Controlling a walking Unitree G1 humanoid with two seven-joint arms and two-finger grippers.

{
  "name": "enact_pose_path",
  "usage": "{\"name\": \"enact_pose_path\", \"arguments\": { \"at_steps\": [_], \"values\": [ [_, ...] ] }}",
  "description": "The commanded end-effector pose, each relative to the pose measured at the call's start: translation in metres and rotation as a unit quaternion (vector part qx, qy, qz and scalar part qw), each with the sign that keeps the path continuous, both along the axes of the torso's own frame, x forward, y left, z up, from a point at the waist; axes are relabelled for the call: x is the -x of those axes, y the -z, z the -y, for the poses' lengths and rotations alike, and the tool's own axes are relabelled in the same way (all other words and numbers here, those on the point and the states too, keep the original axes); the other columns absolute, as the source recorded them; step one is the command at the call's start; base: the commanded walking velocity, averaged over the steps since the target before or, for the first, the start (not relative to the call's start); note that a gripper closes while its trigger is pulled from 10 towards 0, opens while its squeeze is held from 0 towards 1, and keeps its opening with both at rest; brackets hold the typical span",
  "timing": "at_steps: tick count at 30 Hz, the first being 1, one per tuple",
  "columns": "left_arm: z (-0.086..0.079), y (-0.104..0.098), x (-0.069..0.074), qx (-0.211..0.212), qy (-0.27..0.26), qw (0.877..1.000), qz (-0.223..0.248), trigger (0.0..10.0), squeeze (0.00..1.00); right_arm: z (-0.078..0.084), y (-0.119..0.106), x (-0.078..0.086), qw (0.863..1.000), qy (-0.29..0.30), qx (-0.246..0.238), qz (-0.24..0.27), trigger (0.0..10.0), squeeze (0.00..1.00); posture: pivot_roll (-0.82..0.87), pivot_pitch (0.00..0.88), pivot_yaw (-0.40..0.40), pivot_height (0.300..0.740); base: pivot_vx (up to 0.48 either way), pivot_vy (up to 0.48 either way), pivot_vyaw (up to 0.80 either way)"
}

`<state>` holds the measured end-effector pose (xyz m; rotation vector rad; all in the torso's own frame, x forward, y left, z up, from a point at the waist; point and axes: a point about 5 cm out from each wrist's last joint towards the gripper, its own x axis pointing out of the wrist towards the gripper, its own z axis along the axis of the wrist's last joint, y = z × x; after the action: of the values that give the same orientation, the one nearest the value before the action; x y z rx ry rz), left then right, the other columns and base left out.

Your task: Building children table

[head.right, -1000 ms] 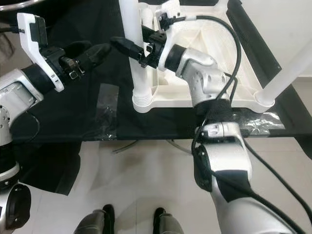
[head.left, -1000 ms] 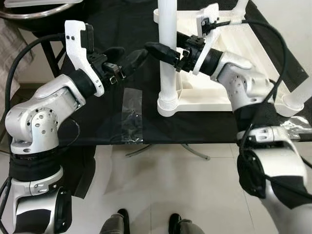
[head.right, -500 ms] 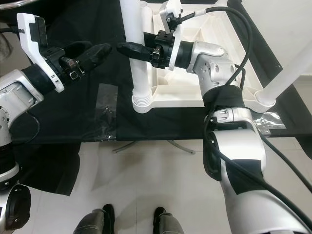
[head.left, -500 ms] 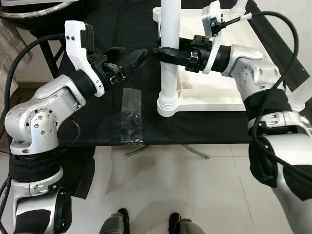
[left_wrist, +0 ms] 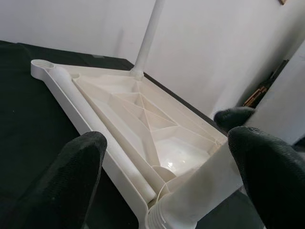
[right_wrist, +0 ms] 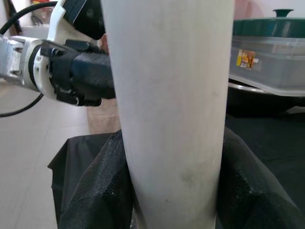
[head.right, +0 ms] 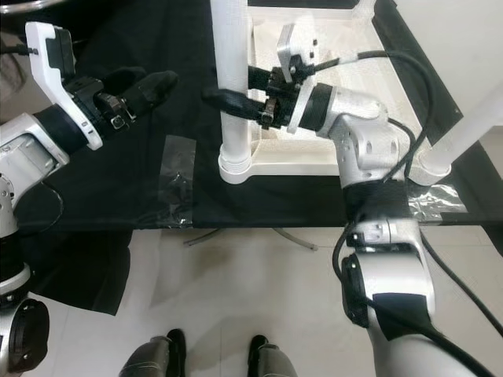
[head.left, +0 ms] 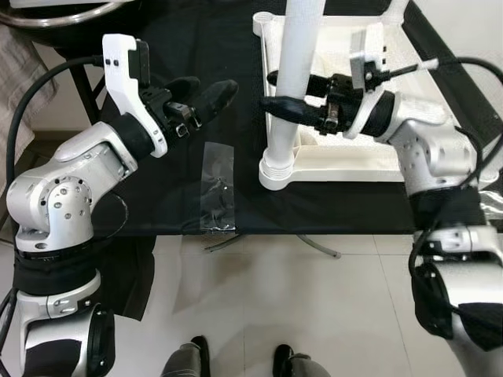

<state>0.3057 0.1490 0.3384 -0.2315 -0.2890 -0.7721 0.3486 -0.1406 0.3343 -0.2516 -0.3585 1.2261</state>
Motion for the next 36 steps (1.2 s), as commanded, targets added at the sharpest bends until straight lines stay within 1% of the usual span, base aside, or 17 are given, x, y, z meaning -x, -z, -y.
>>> {"name": "enact_pose_path", "arguments": {
  "at_steps": [1,2,3,4,6,7,9,10,11,12,14,18,22,23,30,35,36],
  "values": [
    [-0.001,0.001,0.003,-0.004,0.003,1.000,0.003,10.0,0.00,-0.001,0.027,-0.003,0.997,-0.004,0.005,-0.072,0.0,0.00,0.12,0.287,-0.020,0.740,0.000,0.000,0.00],
    [0.000,0.001,0.003,-0.004,0.004,1.000,0.004,10.0,0.00,0.001,0.030,-0.003,0.997,0.005,-0.001,-0.077,0.0,0.00,0.12,0.279,-0.019,0.740,0.000,0.000,0.00],
    [0.000,0.001,0.003,-0.004,0.005,1.000,0.004,10.0,0.00,0.003,0.032,-0.006,0.996,0.028,-0.006,-0.083,0.0,0.00,0.12,0.279,-0.019,0.740,0.000,0.000,0.00],
    [0.000,0.001,0.003,-0.004,0.005,1.000,0.004,10.0,0.00,0.003,0.032,-0.006,0.996,0.028,-0.006,-0.083,0.0,0.00,0.12,0.279,-0.019,0.740,0.000,0.000,0.00],
    [0.000,0.001,0.002,-0.005,0.006,1.000,0.005,10.0,0.00,0.008,0.035,-0.012,0.992,0.082,-0.016,-0.096,0.0,0.00,0.12,0.279,-0.019,0.740,0.000,0.000,0.00],
    [0.000,0.001,0.002,-0.005,0.006,1.000,0.005,10.0,0.00,0.008,0.035,-0.012,0.992,0.082,-0.016,-0.096,0.0,0.00,0.12,0.279,-0.019,0.740,0.000,0.000,0.00],
    [0.001,0.001,0.002,-0.004,0.006,1.000,0.005,10.0,0.00,0.011,0.039,-0.017,0.985,0.129,-0.025,-0.112,0.0,0.00,0.12,0.273,-0.020,0.740,0.000,0.000,0.00],
    [0.001,0.001,0.002,-0.004,0.006,1.000,0.005,10.0,0.00,0.011,0.039,-0.017,0.985,0.129,-0.025,-0.112,0.0,0.00,0.12,0.273,-0.020,0.740,0.000,0.000,0.00],
    [0.001,0.001,0.002,-0.005,0.007,1.000,0.004,10.0,0.00,0.013,0.046,-0.022,0.973,0.185,-0.028,-0.137,0.0,0.00,0.12,0.273,-0.020,0.740,0.000,0.000,0.00],
    [0.001,0.001,0.002,-0.005,0.007,1.000,0.004,10.0,0.00,0.013,0.046,-0.022,0.973,0.185,-0.028,-0.137,0.0,0.00,0.12,0.273,-0.020,0.740,0.000,0.000,0.00],
    [0.001,0.001,0.002,-0.005,0.008,1.000,0.004,10.0,0.00,0.012,0.049,-0.025,0.965,0.212,-0.027,-0.149,0.0,0.00,0.12,0.277,-0.015,0.740,0.000,0.000,0.00],
    [0.001,0.001,0.002,-0.006,0.008,1.000,0.004,10.0,0.00,0.009,0.049,-0.028,0.959,0.230,-0.028,-0.160,0.0,0.00,0.12,0.282,-0.014,0.740,0.000,0.000,0.00],
    [0.002,0.002,0.002,-0.005,0.009,1.000,0.003,10.0,0.00,0.004,0.046,-0.028,0.961,0.226,-0.022,-0.156,0.0,0.00,0.12,0.283,-0.016,0.740,0.000,0.000,0.00],
    [0.002,0.003,0.002,-0.003,0.010,1.000,0.002,10.0,0.00,-0.001,0.044,-0.026,0.963,0.219,-0.015,-0.153,0.0,0.00,0.12,0.283,-0.016,0.740,0.000,0.000,0.00],
    [0.002,0.003,0.002,-0.002,0.008,1.000,0.002,10.0,0.00,-0.006,0.045,-0.023,0.963,0.226,0.004,-0.149,0.0,0.00,0.11,0.285,-0.020,0.740,0.000,0.000,0.00],
    [0.001,0.003,0.002,-0.002,0.006,1.000,0.002,10.0,0.00,-0.008,0.055,-0.020,0.956,0.247,0.014,-0.160,0.0,0.00,0.11,0.287,-0.026,0.740,0.000,0.000,0.00],
    [0.001,0.003,0.002,-0.002,0.006,1.000,0.002,10.0,0.00,-0.008,0.059,-0.018,0.951,0.262,0.014,-0.163,0.0,0.00,0.11,0.287,-0.026,0.740,0.000,0.000,0.00]
  ]
}}
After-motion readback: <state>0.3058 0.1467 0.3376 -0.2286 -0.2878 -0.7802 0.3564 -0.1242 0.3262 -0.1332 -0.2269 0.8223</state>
